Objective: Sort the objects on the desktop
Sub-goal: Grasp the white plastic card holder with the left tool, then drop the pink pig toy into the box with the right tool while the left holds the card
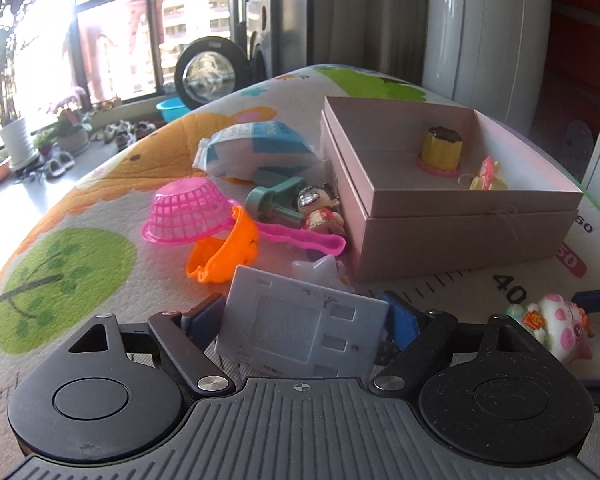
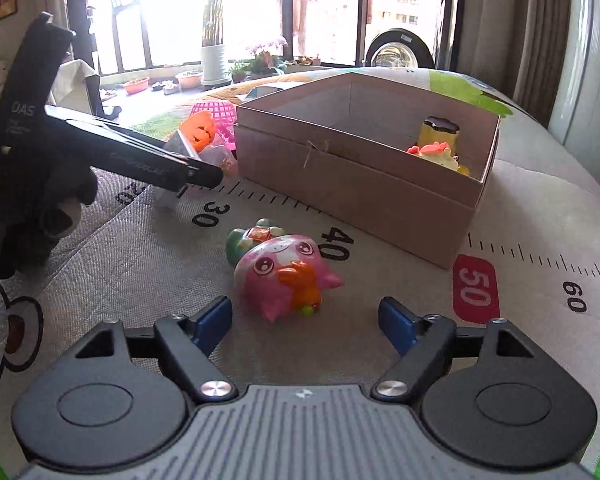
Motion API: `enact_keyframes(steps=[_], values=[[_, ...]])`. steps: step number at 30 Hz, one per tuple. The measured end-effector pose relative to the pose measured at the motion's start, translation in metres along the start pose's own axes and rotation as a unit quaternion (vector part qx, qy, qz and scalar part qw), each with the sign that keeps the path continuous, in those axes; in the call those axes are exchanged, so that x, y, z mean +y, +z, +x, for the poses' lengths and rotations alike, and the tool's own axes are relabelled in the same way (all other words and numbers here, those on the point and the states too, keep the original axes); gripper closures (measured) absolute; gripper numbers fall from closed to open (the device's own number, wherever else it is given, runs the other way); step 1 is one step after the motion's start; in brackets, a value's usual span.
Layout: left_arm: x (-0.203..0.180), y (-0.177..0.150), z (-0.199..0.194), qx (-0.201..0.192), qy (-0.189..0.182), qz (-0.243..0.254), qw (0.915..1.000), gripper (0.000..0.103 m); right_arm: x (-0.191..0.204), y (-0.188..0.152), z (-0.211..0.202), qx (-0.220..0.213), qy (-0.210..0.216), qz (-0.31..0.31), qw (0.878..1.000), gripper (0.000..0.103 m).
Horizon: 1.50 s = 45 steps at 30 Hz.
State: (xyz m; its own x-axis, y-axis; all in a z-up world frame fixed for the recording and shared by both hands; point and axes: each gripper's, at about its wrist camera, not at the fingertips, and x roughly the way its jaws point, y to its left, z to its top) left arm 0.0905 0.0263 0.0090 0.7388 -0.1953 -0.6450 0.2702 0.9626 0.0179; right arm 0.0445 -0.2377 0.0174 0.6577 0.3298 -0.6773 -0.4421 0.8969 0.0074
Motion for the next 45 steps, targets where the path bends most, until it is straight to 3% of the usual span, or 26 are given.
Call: enact_keyframes(steps=[2,7,13,16,19,22,28,29,30,31,32,35,39,41,45], values=[[-0.002,-0.009,-0.014,0.001,-0.011,0.007,0.9999,0.015,0.005,0.003,0.004,-0.006,-0.003,-0.011,1.000,0.022],[-0.023,-0.039,-0.049,0.025,-0.079,0.063,0.9946,0.014,0.019,0.010,0.003,-0.014,-0.004,-0.073,0.997,0.020],[-0.044,-0.060,-0.075,0.030,-0.103,0.111,0.9880,0.005,0.016,0.023,0.013,-0.006,-0.007,-0.071,0.997,0.020],[-0.048,-0.064,-0.075,0.027,-0.095,0.126,0.9870,0.003,0.015,0.028,0.016,-0.003,0.002,-0.067,0.998,0.021],[-0.048,-0.062,-0.068,0.033,-0.085,0.120,0.9886,0.003,0.016,0.032,0.019,-0.001,0.009,-0.070,0.998,0.029],[-0.047,-0.061,-0.065,0.035,-0.089,0.114,0.9889,0.003,0.017,0.034,0.022,0.022,0.022,-0.059,0.998,0.052],[-0.047,-0.061,-0.076,0.029,-0.075,0.109,0.9907,0.007,0.014,0.025,-0.007,0.034,0.036,-0.042,0.998,0.056],[-0.046,-0.056,-0.082,0.021,-0.072,0.110,0.9911,0.017,0.011,0.027,-0.020,0.022,0.033,-0.041,0.998,0.056],[-0.044,-0.049,-0.087,0.011,-0.076,0.107,0.9913,0.037,0.007,0.031,-0.033,0.006,0.030,-0.039,0.999,0.056],[-0.040,-0.035,-0.093,0.002,-0.080,0.094,0.9923,0.077,-0.001,0.040,-0.050,-0.018,0.025,-0.030,0.999,0.056],[-0.035,-0.018,-0.099,-0.013,-0.084,0.073,0.9937,0.078,-0.012,0.054,-0.070,-0.050,0.018,-0.012,0.999,0.056],[-0.029,0.030,-0.102,-0.082,-0.084,0.048,0.9920,0.077,-0.042,0.089,-0.105,-0.123,-0.001,0.037,0.992,0.056],[-0.028,0.064,-0.081,-0.093,-0.084,0.016,0.9920,0.071,-0.065,0.116,-0.097,-0.143,-0.025,0.078,0.986,0.056],[-0.024,0.064,-0.076,-0.091,-0.084,0.004,0.9923,0.050,-0.071,0.124,-0.076,-0.128,-0.025,0.089,0.987,0.056],[-0.015,0.038,-0.076,-0.066,-0.051,0.018,0.9963,0.025,-0.078,0.135,-0.030,-0.101,-0.039,0.098,0.989,0.054]])
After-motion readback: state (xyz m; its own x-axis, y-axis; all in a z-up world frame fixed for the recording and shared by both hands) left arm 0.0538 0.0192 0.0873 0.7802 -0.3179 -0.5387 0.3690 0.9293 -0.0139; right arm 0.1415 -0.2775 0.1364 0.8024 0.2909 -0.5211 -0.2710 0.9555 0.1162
